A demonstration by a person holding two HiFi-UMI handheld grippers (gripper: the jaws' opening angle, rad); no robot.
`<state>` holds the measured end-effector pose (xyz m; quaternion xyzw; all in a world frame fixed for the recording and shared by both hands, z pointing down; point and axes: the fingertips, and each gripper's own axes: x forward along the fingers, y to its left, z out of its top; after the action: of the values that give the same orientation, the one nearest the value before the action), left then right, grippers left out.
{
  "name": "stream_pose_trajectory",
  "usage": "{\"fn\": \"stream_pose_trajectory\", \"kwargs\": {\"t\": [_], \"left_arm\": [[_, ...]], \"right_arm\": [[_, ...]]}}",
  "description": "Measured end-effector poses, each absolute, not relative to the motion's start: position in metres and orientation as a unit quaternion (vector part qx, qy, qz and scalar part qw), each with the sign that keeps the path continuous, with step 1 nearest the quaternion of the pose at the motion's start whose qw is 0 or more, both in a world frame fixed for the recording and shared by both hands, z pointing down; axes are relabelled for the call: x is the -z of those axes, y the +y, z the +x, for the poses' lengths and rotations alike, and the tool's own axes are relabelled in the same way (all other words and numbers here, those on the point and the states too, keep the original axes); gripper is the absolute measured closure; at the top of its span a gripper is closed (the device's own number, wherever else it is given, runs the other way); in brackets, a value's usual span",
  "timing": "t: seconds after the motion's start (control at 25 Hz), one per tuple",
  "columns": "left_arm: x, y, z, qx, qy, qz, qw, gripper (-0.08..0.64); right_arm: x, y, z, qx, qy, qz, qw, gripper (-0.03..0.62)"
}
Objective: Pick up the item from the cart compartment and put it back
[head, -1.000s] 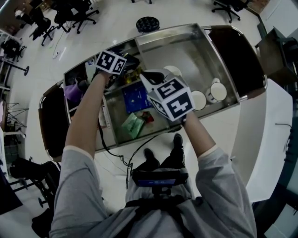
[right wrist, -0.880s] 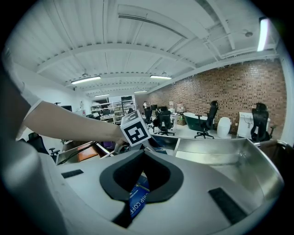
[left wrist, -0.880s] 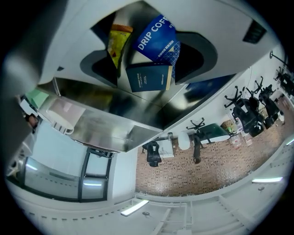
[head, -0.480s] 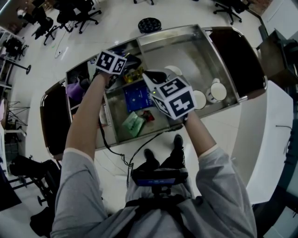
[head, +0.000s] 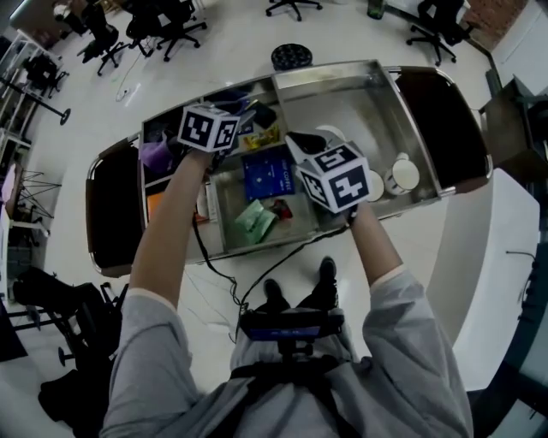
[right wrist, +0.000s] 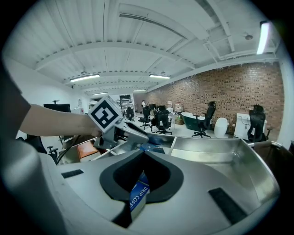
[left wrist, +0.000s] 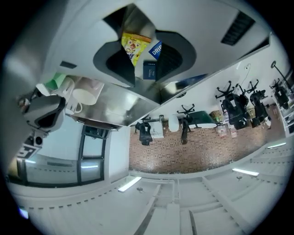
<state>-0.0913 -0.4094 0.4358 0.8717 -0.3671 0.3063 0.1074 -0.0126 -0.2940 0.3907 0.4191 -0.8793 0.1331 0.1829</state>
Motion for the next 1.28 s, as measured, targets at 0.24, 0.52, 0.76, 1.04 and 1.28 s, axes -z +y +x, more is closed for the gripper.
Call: {"fn": "stream_pose_trajectory", "kwargs": {"t": [0.24, 0.52, 0.76, 1.04, 1.28], "left_arm": [[-0.398, -0.379, -0.114, -0.233, -0.431, 0.867, 0.092, 0.557], [-0.362, -0.324, -0.135, -0.152, -0.457, 0.871, 0.099, 0.557], [-0.354, -0.269, -0.155, -0.105, -0.477, 0.867, 0.101, 0.557], [-0.351, -0.218, -0.191, -0.085, -0.518, 0.846, 0.09, 0.557], [-0.361, -0.182, -0.214, -0.086, -0.543, 0.829, 0.099, 0.557]], "right_arm": [[-0.383, -0.284, -0.005, -0.128, -0.878, 0.425, 0.18, 0.583], [-0.378, -0.266, 0.0, -0.127, -0.879, 0.426, 0.173, 0.583], [-0.375, -0.246, 0.007, -0.125, -0.884, 0.422, 0.156, 0.583], [-0.365, -0.227, 0.02, -0.123, -0.884, 0.432, 0.13, 0.583], [-0.363, -0.205, 0.027, -0.131, -0.883, 0.436, 0.115, 0.583]]}}
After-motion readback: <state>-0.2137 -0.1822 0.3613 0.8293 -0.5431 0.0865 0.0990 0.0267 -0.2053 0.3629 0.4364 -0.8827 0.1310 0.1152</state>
